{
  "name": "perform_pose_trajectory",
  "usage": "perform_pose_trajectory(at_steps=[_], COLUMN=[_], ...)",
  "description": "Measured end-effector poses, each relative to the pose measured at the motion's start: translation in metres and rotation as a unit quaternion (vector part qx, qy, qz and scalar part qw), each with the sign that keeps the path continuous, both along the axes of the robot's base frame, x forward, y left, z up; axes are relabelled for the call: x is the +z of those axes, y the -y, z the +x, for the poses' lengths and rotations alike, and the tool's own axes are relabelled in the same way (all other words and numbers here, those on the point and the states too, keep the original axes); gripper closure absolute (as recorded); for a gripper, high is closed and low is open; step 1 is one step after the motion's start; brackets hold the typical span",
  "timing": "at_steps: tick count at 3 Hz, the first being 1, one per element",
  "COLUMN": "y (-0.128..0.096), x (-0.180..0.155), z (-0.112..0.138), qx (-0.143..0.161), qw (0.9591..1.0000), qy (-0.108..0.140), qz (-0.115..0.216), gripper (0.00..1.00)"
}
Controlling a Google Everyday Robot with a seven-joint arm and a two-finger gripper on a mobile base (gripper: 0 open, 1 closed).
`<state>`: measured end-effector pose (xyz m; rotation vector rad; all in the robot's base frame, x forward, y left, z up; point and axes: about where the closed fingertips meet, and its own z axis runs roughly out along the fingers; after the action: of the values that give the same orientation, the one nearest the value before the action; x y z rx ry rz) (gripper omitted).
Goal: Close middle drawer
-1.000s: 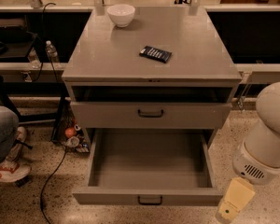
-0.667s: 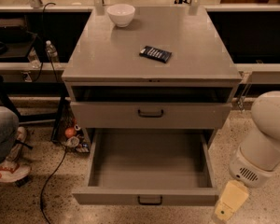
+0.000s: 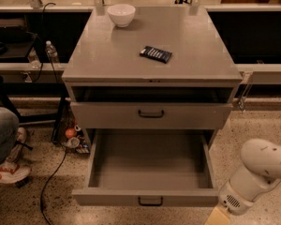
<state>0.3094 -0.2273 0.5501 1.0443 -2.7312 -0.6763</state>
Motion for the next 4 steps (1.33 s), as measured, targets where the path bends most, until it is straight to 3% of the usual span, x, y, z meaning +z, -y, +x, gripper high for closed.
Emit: perform_pose_trajectory(at_steps=[1,2,3,4], y=[0.001,0.0,-0.001,-0.002], x=[-0.056,-0.063,-0.063,-0.067], z=[-0.005,0.011,0.009,0.012], qx=[-0.041,-0.053,-0.051,-0.051], qw=[0.9991,0.998,0.9982,0.9981], qy=[0.007,0.035,0.032,0.033], qz=[0.005,0.006,0.006,0.009], gripper=[0.63,0.85,1.0,1.0])
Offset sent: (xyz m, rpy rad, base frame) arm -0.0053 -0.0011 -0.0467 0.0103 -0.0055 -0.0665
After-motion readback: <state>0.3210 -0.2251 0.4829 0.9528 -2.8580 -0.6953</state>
